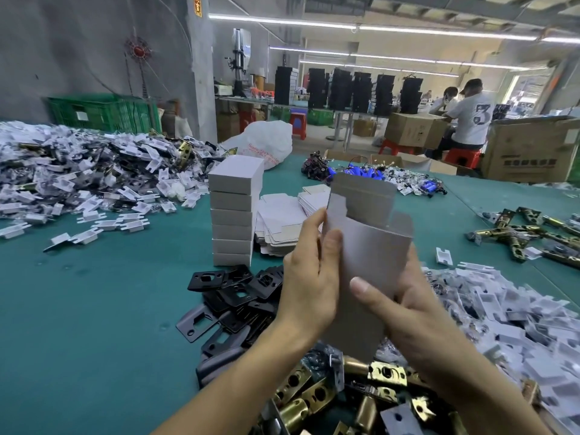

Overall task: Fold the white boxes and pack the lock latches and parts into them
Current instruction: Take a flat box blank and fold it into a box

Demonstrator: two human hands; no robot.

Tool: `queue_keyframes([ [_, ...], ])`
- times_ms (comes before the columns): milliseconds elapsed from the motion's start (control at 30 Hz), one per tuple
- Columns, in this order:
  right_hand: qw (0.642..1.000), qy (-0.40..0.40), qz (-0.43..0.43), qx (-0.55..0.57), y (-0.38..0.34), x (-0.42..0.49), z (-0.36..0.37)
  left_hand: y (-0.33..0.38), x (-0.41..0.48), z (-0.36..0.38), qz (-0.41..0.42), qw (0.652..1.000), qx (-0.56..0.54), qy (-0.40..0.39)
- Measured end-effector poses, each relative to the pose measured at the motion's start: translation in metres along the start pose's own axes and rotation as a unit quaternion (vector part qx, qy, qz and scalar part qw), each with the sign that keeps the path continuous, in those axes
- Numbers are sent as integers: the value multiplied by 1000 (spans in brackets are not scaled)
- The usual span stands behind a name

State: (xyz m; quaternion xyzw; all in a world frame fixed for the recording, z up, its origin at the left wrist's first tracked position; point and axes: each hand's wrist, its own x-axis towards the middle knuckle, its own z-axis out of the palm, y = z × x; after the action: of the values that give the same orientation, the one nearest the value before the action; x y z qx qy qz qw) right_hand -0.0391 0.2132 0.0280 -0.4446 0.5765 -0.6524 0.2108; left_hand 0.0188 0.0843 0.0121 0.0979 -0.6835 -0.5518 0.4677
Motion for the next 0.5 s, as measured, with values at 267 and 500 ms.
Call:
queue_keyframes([
  [267, 978, -3, 56, -201, 0, -5, 18, 4, -12, 16, -138, 979, -117, -92],
  [500, 970, 88, 9, -226, -5, 0, 11, 6, -13, 22, -124, 971, -180, -92],
])
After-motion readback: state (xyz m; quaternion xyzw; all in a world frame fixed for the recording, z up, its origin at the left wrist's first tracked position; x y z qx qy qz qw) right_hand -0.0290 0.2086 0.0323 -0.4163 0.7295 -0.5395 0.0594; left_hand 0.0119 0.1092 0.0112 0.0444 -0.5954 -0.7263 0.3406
